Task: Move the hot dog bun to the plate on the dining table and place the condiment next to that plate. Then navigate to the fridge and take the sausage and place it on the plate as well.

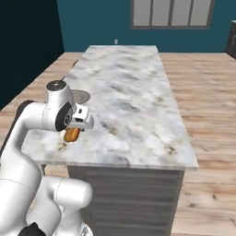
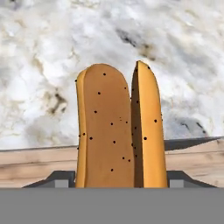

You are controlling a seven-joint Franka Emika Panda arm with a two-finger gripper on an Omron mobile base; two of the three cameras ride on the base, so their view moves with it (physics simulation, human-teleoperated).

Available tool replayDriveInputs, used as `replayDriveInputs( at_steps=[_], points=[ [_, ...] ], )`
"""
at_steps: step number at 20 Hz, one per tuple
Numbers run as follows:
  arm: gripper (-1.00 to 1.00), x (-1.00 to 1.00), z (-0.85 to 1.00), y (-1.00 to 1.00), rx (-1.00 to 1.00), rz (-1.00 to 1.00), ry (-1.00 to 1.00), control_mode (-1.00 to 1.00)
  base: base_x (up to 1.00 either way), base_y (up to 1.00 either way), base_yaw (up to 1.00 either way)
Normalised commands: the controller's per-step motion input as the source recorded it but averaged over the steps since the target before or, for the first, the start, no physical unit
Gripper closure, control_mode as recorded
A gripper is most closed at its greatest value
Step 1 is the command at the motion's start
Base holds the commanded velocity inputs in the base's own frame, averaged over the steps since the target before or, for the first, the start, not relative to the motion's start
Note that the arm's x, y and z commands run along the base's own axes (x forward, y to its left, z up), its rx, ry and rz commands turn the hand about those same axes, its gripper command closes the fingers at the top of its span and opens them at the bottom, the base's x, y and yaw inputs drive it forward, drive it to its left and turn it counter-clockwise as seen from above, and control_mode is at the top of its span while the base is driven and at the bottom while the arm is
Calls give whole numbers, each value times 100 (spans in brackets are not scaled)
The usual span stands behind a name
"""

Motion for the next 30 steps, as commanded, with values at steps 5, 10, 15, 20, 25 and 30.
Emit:
replayDriveInputs(
  at_steps=[5, 10, 15, 20, 25, 30],
  points=[
    [100, 0, 0, 0, 0, 0, 0, 100, 26, 100, -38],
    [100, 0, 0, 0, 0, 0, 0, 100, 0, 100, -51],
    [100, 0, 0, 0, 0, 0, 0, 100, 0, 100, -54],
    [100, 0, 0, 0, 0, 0, 0, 100, 0, 100, -53],
    [100, 0, 0, 0, 0, 0, 0, 100, 0, 100, -53],
    [100, 0, 0, 0, 0, 0, 0, 100, 0, 100, -52]
  ],
)
